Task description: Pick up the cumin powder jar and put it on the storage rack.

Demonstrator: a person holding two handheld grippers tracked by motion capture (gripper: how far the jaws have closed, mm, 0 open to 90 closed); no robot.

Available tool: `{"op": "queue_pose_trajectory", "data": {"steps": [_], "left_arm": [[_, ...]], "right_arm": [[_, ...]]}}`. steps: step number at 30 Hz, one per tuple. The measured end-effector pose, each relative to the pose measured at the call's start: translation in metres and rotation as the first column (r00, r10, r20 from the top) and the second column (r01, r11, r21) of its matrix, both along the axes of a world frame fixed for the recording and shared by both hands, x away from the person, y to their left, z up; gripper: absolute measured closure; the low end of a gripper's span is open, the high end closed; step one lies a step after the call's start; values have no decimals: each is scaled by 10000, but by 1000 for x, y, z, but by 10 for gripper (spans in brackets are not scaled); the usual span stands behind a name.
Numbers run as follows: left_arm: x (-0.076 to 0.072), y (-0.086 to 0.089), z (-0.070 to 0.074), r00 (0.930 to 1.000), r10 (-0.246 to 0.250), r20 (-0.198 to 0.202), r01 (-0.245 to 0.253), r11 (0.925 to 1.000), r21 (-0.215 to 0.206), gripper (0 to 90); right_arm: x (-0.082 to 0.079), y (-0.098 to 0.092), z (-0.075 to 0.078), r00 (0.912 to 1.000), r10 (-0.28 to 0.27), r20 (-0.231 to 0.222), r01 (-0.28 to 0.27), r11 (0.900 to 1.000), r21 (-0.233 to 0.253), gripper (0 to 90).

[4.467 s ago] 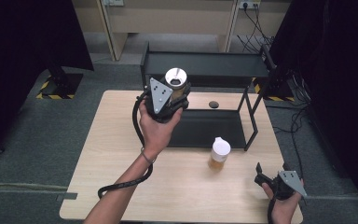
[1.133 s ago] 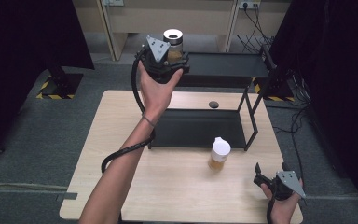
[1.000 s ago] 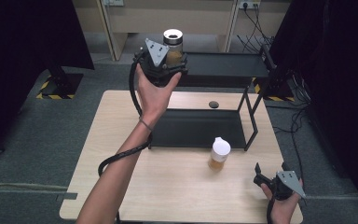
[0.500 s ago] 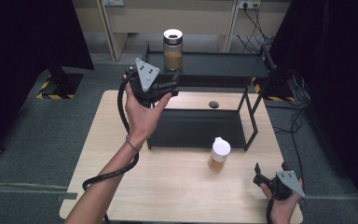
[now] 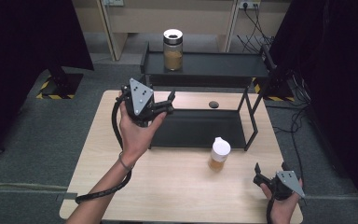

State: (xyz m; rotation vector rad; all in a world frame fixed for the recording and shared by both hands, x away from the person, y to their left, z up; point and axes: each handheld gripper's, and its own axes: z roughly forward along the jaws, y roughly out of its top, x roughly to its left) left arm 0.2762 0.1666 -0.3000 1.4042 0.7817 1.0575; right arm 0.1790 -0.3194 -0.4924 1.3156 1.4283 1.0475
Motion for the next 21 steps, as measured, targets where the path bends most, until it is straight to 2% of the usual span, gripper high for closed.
{"op": "queue_pose_trajectory", "data": {"steps": [9, 21], "left_arm": [[-8, 1, -17, 9998, -191, 20, 191, 9996, 211, 18], [-21, 7, -39, 9993, -364, 50, 363, 9992, 165, 18]], "right_arm": [[0, 0, 0, 10000, 0, 10, 0, 10000, 13, 36], [0, 0, 0, 10000, 2, 17, -2, 10000, -19, 36]]}}
